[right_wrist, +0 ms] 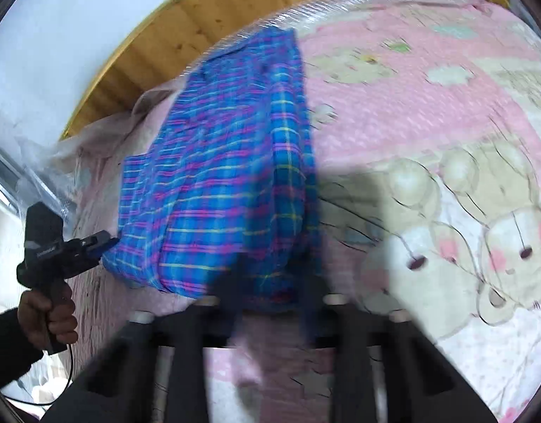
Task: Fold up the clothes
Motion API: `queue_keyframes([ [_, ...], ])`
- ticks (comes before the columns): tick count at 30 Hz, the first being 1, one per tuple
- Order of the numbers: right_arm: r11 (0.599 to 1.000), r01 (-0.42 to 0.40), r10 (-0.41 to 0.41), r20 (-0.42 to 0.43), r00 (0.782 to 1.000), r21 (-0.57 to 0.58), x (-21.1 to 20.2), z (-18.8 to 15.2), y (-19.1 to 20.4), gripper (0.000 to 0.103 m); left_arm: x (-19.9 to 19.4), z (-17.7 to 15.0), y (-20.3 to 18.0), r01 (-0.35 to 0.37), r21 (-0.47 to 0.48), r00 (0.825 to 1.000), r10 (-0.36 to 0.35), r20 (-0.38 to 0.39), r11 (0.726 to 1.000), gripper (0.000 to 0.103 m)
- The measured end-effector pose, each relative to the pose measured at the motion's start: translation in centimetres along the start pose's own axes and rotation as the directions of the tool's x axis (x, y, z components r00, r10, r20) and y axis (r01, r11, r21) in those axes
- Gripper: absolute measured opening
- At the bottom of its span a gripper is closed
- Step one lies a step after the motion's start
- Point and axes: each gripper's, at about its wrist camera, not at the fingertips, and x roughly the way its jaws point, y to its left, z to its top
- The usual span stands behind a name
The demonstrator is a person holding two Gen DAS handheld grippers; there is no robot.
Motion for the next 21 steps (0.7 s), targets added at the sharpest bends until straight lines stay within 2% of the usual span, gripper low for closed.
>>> queue_keyframes([
  [1,0.999,-0.032,0.032,0.002,0.999,0.008,-0.1,0.3,0.2,0.01,0.0,0.0,0.0,0.002,-0.001,1.0,-0.002,0.002,1.0,0.038],
  [4,0.982,-0.131,0.134,-0.014,0.991,0.138,0.5,0.6,-1.4,0.009,-0.1,0.3,-0.3,0.035,-0.003,0.999,-0.035,0.007,0.999,0.039],
  [6,0.947,-0.169,0.182,-0.023,0.983,0.273,1.4,0.4,-3.9,0.008,0.0,0.4,-0.4,0.041,0.005,0.999,-0.041,0.002,0.999,0.038],
  [8,0.877,-0.213,0.233,0.007,0.972,0.431,1.5,-0.3,-6.9,0.007,0.2,0.5,-0.4,0.039,0.009,0.999,-0.039,-0.004,0.999,0.038],
  [10,0.755,-0.299,0.331,0.054,0.942,0.583,1.8,-1.5,-9.6,0.007,0.5,0.6,-0.4,0.041,0.009,0.999,-0.041,-0.006,0.999,0.038],
  [11,0.72,-0.32,0.36,0.062,0.931,0.616,2.1,-1.9,-10.1,0.005,0.7,0.7,-0.3,0.043,0.008,0.999,-0.043,-0.006,0.999,0.038],
  [12,0.704,-0.324,0.371,0.062,0.926,0.632,2.2,-2.0,-10.3,0.004,0.9,0.7,-0.3,0.045,0.008,0.999,-0.045,-0.006,0.999,0.039],
  [14,0.702,-0.311,0.371,0.044,0.928,0.641,2.3,-1.6,-10.3,0.005,1.6,0.9,-0.2,0.029,0.022,1.0,-0.028,-0.013,0.999,0.038],
  [15,0.719,-0.292,0.358,0.024,0.933,0.631,2.3,-1.2,-10.1,0.005,1.7,1.0,-0.2,0.021,0.028,1.0,-0.021,-0.016,0.999,0.038],
  [17,0.788,-0.225,0.291,-0.024,0.956,0.573,1.5,-0.3,-9.1,0.007,1.7,1.2,-0.2,0.011,0.035,1.0,-0.011,-0.019,0.999,0.037],
  [19,0.88,-0.114,0.166,-0.075,0.983,0.462,0.0,1.0,-7.3,0.008,0.9,1.2,-0.3,0.001,0.032,1.0,-0.001,-0.005,0.999,0.037],
  [20,0.91,-0.057,0.102,-0.087,0.991,0.411,-0.8,1.4,-6.4,0.008,0.0,1.1,-0.3,0.0,0.03,1.0,-0.001,0.015,1.0,0.037],
  [21,0.923,-0.011,0.049,-0.088,0.995,0.384,-1.3,1.7,-6.0,0.008,-0.9,0.9,-0.2,-0.001,0.027,0.999,0.0,0.035,1.0,0.037],
])
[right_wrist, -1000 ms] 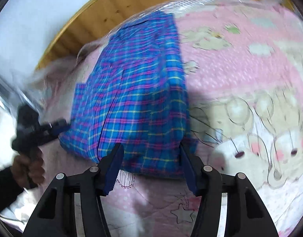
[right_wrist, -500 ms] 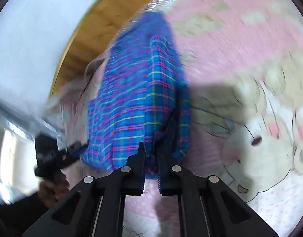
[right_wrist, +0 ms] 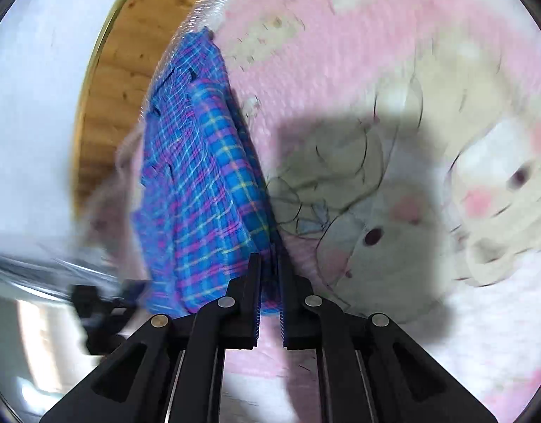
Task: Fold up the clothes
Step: 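Grasp the shirt edge with both grippers to adjust the fold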
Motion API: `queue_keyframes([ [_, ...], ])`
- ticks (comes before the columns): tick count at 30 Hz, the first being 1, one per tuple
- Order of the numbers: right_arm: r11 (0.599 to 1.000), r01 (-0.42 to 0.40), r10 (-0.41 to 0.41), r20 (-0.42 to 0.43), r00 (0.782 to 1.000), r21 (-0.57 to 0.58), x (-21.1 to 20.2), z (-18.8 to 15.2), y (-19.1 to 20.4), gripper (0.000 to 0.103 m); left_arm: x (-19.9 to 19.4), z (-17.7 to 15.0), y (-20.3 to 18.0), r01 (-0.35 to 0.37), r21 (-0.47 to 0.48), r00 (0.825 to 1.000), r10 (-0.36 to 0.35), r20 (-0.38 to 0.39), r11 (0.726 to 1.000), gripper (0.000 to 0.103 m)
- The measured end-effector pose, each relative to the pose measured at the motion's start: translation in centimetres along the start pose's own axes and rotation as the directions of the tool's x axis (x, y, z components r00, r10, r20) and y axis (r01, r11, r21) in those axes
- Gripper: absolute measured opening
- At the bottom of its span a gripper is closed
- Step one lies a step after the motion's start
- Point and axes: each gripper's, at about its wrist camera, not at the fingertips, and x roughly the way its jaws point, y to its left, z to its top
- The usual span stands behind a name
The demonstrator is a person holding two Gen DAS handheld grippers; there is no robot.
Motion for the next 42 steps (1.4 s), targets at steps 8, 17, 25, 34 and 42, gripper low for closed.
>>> queue_keyframes([
  [8,0.981,0.12,-0.112,0.061,0.992,-0.152,0.0,-0.8,4.6,0.01,-2.8,-3.4,0.1,0.031,0.013,0.999,-0.031,0.041,0.999,0.037],
  [17,0.94,0.242,-0.257,-0.031,0.966,-0.241,3.6,-0.8,5.4,0.003,0.4,-3.7,-1.5,-0.151,0.107,0.988,0.153,-0.013,0.983,0.033],
  [25,0.893,0.242,-0.227,0.084,0.97,-0.38,2.0,4.9,10.9,0.045,-1.4,-0.1,-3.8,-0.172,0.118,0.984,0.166,0.061,0.978,0.044],
  [34,0.674,0.361,-0.344,0.158,0.925,-0.645,9.1,7.2,12.8,0.019,6.7,4.8,-6.4,-0.402,0.315,0.91,0.412,0.038,0.859,0.044],
  [42,0.899,-0.038,0.001,-0.085,0.996,-0.437,5.8,10.5,10.6,0.002,4.4,6.0,-7.7,-0.258,0.281,0.966,0.25,0.066,0.924,0.004],
])
